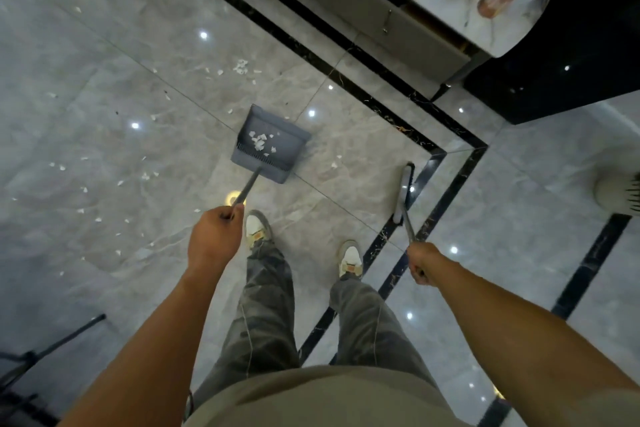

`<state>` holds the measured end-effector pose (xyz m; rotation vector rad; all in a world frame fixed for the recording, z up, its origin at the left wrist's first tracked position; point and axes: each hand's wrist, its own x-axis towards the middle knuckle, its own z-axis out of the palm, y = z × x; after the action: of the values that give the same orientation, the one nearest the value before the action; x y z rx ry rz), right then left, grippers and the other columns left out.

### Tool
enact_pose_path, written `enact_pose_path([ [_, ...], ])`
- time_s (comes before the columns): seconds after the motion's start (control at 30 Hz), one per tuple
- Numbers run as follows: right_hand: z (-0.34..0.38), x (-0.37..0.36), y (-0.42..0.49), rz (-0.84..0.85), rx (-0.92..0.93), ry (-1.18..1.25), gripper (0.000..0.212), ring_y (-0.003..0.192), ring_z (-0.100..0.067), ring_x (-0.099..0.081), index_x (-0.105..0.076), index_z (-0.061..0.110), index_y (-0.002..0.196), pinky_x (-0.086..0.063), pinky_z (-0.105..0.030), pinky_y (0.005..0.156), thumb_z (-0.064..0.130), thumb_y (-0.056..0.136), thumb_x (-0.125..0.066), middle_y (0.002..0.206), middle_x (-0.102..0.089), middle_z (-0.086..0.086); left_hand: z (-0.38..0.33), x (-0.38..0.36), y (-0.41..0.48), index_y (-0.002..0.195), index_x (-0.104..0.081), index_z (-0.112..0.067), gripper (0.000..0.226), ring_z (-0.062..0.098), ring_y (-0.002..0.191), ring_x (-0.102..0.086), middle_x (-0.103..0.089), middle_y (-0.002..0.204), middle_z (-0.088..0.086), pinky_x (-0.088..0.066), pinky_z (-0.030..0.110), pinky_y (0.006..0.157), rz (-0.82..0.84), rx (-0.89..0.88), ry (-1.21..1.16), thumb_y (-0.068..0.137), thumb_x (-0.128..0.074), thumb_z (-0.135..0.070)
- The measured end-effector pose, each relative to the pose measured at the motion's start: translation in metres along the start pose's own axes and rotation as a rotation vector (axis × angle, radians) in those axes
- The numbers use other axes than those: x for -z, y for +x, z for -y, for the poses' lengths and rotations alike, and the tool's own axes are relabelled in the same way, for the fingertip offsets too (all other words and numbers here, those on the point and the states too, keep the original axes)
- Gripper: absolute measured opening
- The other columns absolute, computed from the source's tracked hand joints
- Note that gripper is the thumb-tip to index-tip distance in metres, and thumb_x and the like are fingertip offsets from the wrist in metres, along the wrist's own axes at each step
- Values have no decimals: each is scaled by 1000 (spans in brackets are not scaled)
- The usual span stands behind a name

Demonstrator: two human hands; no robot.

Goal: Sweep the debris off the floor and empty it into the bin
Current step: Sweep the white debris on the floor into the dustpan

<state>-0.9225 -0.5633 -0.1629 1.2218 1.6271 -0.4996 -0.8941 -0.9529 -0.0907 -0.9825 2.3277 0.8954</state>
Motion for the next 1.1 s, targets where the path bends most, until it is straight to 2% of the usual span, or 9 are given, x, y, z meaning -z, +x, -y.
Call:
enact_pose_path([
  [0.07,19,-34,-8,27,20,20,31,48,-22,-41,-61,-5,117,-39,-28,48,11,101,-39,66,-51,-16,8,20,17,64,-58,-8,54,29,58,-54,-56,57,9,-42,37,60,4,-14,2,106,-51,-43],
  [0.13,41,-64,-24,85,47,63,32,47,-19,-39,-64,-3,114,-35,-26,46,16,102,-41,64,-49,-12,16,40,29,60,-51,-11,55,26,54,-49,-50,53,8,-39,35,56,20,-30,-1,105,-52,-42],
  [0.23,75,-103,-52,133,80,88,34,47,-19,-37,-63,-5,119,-32,-27,46,4,97,-38,60,-47,-12,28,67,46,56,-43,-17,56,24,51,-44,-45,50,3,-35,33,53,28,-38,11,105,-53,-40],
  [0.33,106,-129,-75,164,101,70,35,50,-19,-40,-63,-7,116,-36,-29,50,2,96,-36,62,-50,-13,41,89,66,61,-53,-7,54,25,53,-46,-48,52,5,-37,33,54,3,6,-36,105,-53,-39],
  [0.5,151,-158,-98,236,104,143,35,51,-16,-36,-60,1,122,-29,-19,37,9,99,-34,62,-48,-10,55,116,90,75,-59,6,55,26,54,-46,-48,56,11,-37,34,54,-24,108,-119,106,-51,-38],
  [0.67,195,-188,-116,274,120,140,30,47,-15,-34,-62,4,103,-31,-22,39,16,101,-34,61,-46,-8,73,134,96,61,-53,-14,52,22,53,-48,-51,54,5,-38,33,57,-4,121,-80,106,-52,-40],
  [0.77,223,-201,-122,299,117,162,32,49,-15,-36,-59,5,87,-32,-18,36,21,103,-36,61,-44,-7,83,140,98,60,-50,-14,53,21,50,-45,-48,52,4,-37,32,55,-19,142,-114,106,-53,-39],
  [0.97,274,-209,-136,361,148,244,29,44,-12,-30,-58,10,100,-24,-18,39,16,102,-30,58,-40,-3,99,145,103,63,-56,-11,54,22,52,-49,-52,54,5,-39,32,54,-18,194,-123,106,-52,-44],
  [1.1,306,-212,-142,366,190,297,32,36,-9,-28,-52,12,85,-20,-18,39,21,104,-28,45,-35,1,101,151,111,63,-57,-12,53,21,54,-51,-54,55,5,-37,31,53,-22,182,-138,106,-52,-43],
])
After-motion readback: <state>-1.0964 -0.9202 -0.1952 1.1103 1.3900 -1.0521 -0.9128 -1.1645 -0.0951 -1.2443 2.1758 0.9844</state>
